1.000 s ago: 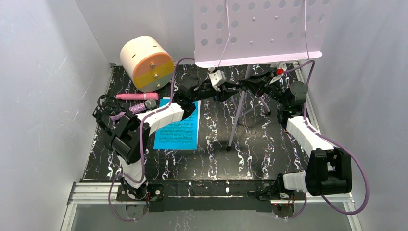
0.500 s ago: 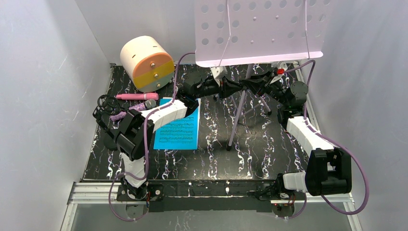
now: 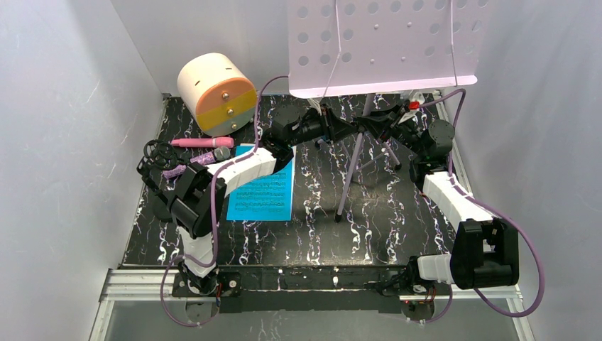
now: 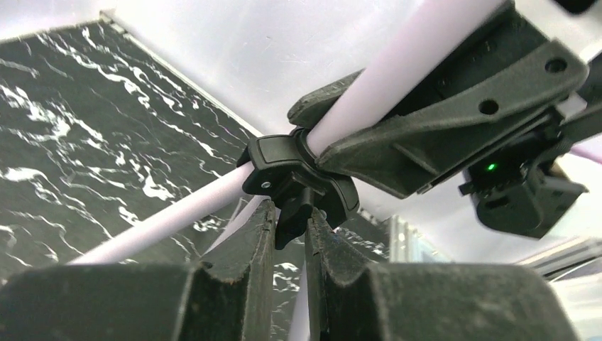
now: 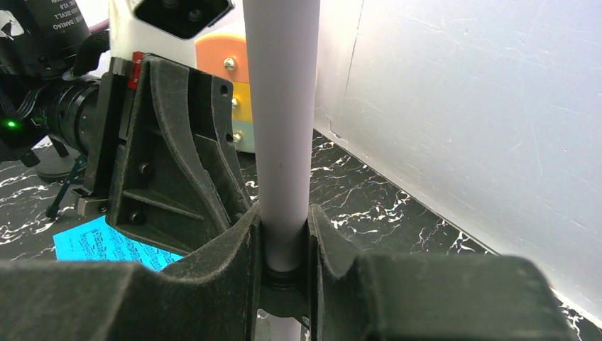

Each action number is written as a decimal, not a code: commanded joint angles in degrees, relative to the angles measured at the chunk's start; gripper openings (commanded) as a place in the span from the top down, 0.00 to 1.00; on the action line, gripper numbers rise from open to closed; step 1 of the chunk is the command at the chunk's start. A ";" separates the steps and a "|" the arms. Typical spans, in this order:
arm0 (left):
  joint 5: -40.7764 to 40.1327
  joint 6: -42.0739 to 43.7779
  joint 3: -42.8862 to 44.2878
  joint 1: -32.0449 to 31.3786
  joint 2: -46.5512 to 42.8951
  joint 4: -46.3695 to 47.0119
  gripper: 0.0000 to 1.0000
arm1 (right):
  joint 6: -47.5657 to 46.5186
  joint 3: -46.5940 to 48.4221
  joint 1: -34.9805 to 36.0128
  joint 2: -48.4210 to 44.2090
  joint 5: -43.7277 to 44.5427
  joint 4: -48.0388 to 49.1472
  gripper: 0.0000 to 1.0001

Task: Pack up the instrument practice props
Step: Unscrew the knob on the music stand.

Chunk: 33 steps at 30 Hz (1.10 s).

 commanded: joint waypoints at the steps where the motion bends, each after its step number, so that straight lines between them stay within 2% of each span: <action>1: -9.80 -21.01 -0.66 0.42 -4.37 -5.42 1.00 | -1.40 0.84 0.26 0.52 -0.67 -4.28 0.99; 7: -9.73 -40.02 -2.57 0.49 -3.70 -5.73 1.00 | -0.21 1.84 0.37 1.01 1.88 -6.32 0.99; 11: -8.48 -54.37 -5.79 0.49 -2.05 0.21 1.00 | 0.23 2.60 0.44 1.44 2.99 -7.65 0.99; 13: -8.95 -57.01 -6.71 0.44 -2.43 0.57 1.00 | 0.55 2.96 0.45 1.78 3.34 -8.23 0.99; 17: -10.37 -52.83 -6.78 0.43 -4.78 -1.15 1.00 | 0.58 2.97 0.46 1.91 3.64 -8.39 0.99; 22: -9.42 -45.05 -7.49 0.76 -6.84 -1.19 0.68 | 0.20 2.85 0.49 1.68 4.20 -8.53 0.99; 30: -7.88 -31.32 -9.55 1.76 -12.64 -1.12 0.48 | -0.34 2.68 0.44 1.81 4.42 -8.56 0.99; 33: -8.09 -20.59 -11.05 1.93 -15.98 -1.44 0.31 | -0.52 2.67 0.44 1.73 4.44 -8.65 0.99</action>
